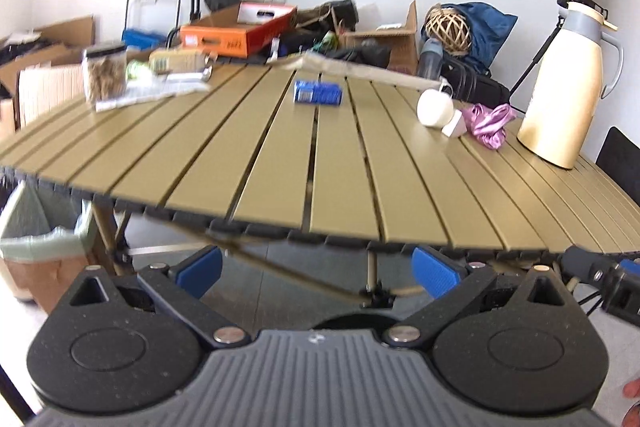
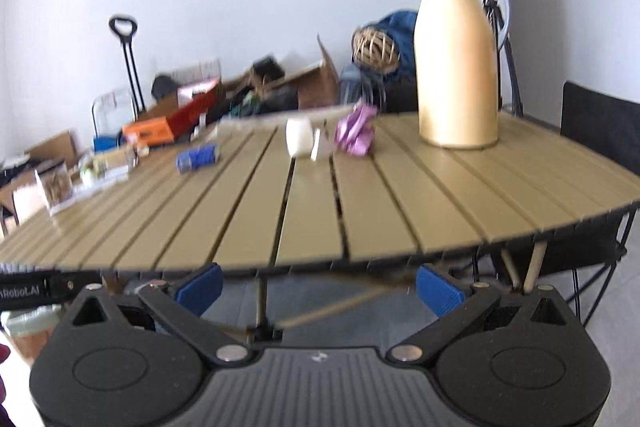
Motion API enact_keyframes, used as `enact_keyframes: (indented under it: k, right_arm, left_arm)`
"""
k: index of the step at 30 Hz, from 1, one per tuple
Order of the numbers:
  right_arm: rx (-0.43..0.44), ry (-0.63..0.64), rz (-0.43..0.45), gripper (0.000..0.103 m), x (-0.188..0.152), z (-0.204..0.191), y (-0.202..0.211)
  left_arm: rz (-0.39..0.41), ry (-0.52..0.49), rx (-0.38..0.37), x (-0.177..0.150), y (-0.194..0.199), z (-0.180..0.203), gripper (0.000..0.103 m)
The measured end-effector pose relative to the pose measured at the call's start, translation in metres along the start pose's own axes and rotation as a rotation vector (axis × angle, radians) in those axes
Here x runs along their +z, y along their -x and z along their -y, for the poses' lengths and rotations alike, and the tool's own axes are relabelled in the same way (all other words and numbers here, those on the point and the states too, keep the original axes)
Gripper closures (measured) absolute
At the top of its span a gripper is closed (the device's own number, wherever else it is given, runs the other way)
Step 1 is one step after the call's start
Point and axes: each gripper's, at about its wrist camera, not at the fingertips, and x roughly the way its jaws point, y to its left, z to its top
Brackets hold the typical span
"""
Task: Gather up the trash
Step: 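Raise both tools back up toward the remaining items on the table, then grasp the lilac scrunchie with the right tool while the left tool grasps the blue tissue box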
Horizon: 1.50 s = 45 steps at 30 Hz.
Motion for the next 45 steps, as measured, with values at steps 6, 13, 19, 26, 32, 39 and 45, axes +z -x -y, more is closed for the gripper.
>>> enact_keyframes:
  k: [6,13,19,26,32,39,45]
  right_arm:
    - [-0.011,-0.028,0.081,0.000,0.031,0.013,-0.018]
    - [-0.101,-0.028,0.201,0.000,0.066,0.018,-0.052]
    - [-0.103,-0.037,0.193,0.000,0.087,0.013,-0.098]
    - [-0.114,-0.065,0.145,0.000,0.113,0.012,-0.160]
    - [-0.132,-0.086,0.086,0.000,0.136,0.013,-0.209]
    - [-0.168,-0.123,0.010,0.000,0.148,0.019,-0.258]
    - [-0.176,-0.190,-0.060,0.000,0.148,0.030,-0.289]
  left_arm:
    - [0.053,0.004,-0.007,0.028,-0.011,0.017,0.000]
    - [0.108,0.007,-0.013,0.064,-0.041,0.038,0.000]
    - [0.147,-0.013,-0.005,0.095,-0.067,0.043,0.000]
    - [0.146,-0.035,0.014,0.122,-0.108,0.036,0.000]
    - [0.132,-0.021,0.032,0.142,-0.139,0.027,0.000]
    - [0.104,-0.002,0.060,0.149,-0.165,0.017,0.000]
    - [0.080,-0.007,0.091,0.148,-0.181,0.013,0.000]
